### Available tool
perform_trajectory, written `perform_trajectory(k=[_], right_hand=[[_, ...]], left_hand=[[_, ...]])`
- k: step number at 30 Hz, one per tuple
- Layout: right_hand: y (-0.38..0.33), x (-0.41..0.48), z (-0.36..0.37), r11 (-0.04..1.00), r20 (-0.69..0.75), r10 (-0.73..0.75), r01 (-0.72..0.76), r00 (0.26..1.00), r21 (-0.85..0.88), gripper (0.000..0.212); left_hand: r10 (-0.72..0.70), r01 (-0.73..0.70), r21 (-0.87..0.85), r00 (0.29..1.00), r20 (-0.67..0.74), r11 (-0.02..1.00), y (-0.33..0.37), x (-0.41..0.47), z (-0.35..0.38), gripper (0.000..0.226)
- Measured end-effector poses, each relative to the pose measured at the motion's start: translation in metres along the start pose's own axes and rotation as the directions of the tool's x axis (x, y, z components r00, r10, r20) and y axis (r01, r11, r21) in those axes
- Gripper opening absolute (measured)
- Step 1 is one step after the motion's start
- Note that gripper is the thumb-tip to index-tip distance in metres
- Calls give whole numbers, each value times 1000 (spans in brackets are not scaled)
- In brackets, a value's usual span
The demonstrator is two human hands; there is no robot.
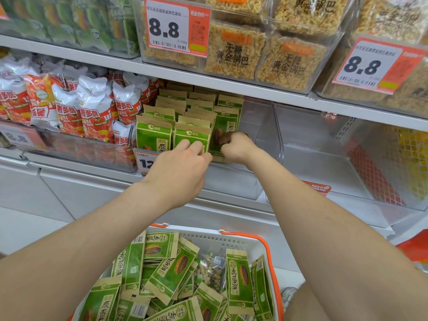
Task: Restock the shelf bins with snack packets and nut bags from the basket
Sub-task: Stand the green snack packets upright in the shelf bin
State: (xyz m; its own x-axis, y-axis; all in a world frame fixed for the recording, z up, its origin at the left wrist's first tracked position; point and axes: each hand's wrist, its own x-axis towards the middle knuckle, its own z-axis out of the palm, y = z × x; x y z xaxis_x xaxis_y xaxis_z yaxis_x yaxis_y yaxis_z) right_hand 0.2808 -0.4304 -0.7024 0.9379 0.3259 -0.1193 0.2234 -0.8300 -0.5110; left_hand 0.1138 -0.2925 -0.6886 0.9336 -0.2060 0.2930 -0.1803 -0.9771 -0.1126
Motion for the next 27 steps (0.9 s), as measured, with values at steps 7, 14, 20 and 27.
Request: perform_trajectory(k=[7, 14, 20, 27], right_hand=[[-6, -12, -6, 1000, -113, 7, -9, 994, -15, 19], [-33, -77, -19, 924, -326, -363, 291, 873, -250, 25], [-38, -137, -9, 728, 164, -571, 588, 805, -353, 21], [19, -169, 52, 623, 640, -186, 594, 745, -509, 30]], left_hand=[[0, -4, -59, 998, -55, 998, 1, -2, 3, 30], [-71, 76, -61, 995, 73, 995, 11, -15, 0, 27], [-9, -15, 39, 831, 556, 999, 17, -37, 13, 26], [116, -102, -74, 507, 854, 992, 45, -60, 49, 39]])
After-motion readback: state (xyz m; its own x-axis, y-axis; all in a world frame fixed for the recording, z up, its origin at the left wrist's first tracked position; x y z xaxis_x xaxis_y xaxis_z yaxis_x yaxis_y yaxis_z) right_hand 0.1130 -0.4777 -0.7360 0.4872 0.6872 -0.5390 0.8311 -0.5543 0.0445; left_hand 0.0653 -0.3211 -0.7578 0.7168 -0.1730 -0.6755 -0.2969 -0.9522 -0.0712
